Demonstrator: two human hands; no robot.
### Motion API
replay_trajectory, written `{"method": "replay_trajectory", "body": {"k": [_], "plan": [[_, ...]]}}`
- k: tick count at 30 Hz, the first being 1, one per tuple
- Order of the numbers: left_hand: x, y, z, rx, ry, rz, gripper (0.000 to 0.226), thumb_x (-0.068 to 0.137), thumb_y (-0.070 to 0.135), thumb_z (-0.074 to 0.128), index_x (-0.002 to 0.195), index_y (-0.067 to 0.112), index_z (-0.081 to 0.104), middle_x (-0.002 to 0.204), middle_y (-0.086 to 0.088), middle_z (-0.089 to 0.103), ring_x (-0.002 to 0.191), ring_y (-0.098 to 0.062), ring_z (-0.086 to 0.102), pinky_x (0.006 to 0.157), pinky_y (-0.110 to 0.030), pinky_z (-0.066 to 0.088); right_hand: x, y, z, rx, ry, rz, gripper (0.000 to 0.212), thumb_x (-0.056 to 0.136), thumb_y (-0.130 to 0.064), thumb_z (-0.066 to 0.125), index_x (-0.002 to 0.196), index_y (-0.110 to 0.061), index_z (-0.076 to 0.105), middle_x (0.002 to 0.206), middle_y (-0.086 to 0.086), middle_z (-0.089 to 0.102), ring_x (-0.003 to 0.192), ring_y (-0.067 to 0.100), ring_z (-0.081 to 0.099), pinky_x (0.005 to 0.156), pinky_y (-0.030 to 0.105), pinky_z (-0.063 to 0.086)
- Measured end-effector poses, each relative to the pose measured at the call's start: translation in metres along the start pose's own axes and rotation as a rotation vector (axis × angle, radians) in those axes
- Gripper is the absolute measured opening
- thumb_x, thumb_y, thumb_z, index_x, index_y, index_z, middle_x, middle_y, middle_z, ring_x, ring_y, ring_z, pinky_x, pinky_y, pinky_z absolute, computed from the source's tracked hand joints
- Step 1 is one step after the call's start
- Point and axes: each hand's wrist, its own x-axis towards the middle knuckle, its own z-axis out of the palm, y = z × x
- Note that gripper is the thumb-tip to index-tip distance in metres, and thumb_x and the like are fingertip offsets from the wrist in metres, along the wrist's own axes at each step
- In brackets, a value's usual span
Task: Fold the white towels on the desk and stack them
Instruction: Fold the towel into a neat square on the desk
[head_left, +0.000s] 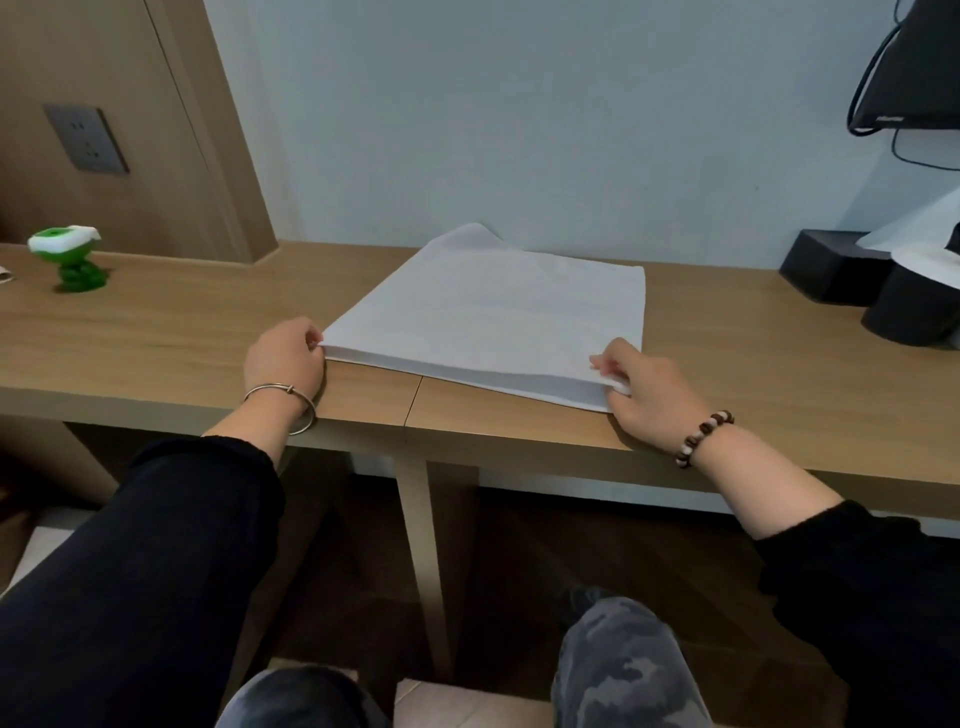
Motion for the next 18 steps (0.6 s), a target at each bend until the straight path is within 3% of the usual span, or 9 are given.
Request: {"method": "replay_trajectory", "body": {"k": [4, 7, 8, 13, 15, 18], "plan": [[-0.001, 0.000, -0.001, 0.042, 0.016, -0.029, 0.012, 0.088, 0.011, 0.054, 0.091, 0.017, 0.064, 0.098, -0.011, 0.065, 0.089, -0.034, 0.058, 0.068, -0.034, 0.042, -0.007, 0.000, -0.002, -0.002, 0.060, -0.045, 0.019, 0.085, -0.002, 0.062, 0.080, -0.020, 0.056, 0.114, 0.005, 0.065, 0.111, 0.024, 0.058, 0.091, 0.034, 0.046], [-0.001, 0.002, 0.000, 0.065, 0.027, -0.047, 0.018, 0.088, 0.009, 0.050, 0.090, 0.018, 0.066, 0.100, -0.012, 0.063, 0.089, -0.035, 0.057, 0.066, -0.033, 0.040, -0.007, 0.002, -0.007, -0.065, 0.106, -0.081, 0.002, 0.081, -0.006, 0.071, 0.083, -0.007, 0.072, 0.089, -0.003, 0.054, 0.093, 0.023, 0.056, 0.077, 0.031, 0.044], [-0.001, 0.002, 0.000, 0.072, 0.032, -0.049, 0.020, 0.088, 0.008, 0.049, 0.090, 0.018, 0.066, 0.100, -0.012, 0.063, 0.088, -0.035, 0.057, 0.066, -0.033, 0.040, -0.007, 0.002, -0.009, -0.076, 0.094, -0.075, 0.009, 0.083, -0.008, 0.069, 0.090, -0.005, 0.073, 0.087, -0.004, 0.051, 0.088, 0.020, 0.054, 0.074, 0.027, 0.041], [-0.001, 0.000, 0.001, 0.087, 0.041, -0.059, 0.018, 0.089, 0.010, 0.050, 0.091, 0.017, 0.066, 0.100, -0.012, 0.063, 0.088, -0.035, 0.057, 0.066, -0.034, 0.042, -0.013, 0.001, -0.009, -0.134, -0.084, -0.081, 0.030, 0.098, -0.020, 0.047, 0.123, -0.011, 0.061, 0.105, -0.005, 0.050, 0.092, 0.009, 0.047, 0.080, 0.021, 0.036], [-0.001, 0.000, 0.001, 0.089, 0.043, -0.068, 0.018, 0.089, 0.010, 0.049, 0.091, 0.018, 0.066, 0.099, -0.012, 0.063, 0.089, -0.036, 0.057, 0.066, -0.034, 0.042, -0.017, 0.002, -0.009, -0.141, -0.079, -0.077, 0.031, 0.098, -0.019, 0.046, 0.124, -0.011, 0.060, 0.107, -0.003, 0.052, 0.093, 0.012, 0.049, 0.078, 0.022, 0.036], [-0.001, 0.000, 0.002, 0.101, 0.047, -0.069, 0.018, 0.089, 0.011, 0.049, 0.091, 0.018, 0.065, 0.097, -0.011, 0.064, 0.087, -0.034, 0.057, 0.066, -0.035, 0.043, -0.021, 0.000, -0.009, -0.194, 0.050, -0.157, 0.022, 0.092, -0.008, 0.057, 0.110, -0.004, 0.069, 0.102, 0.008, 0.063, 0.095, 0.025, 0.058, 0.077, 0.027, 0.041]]}}
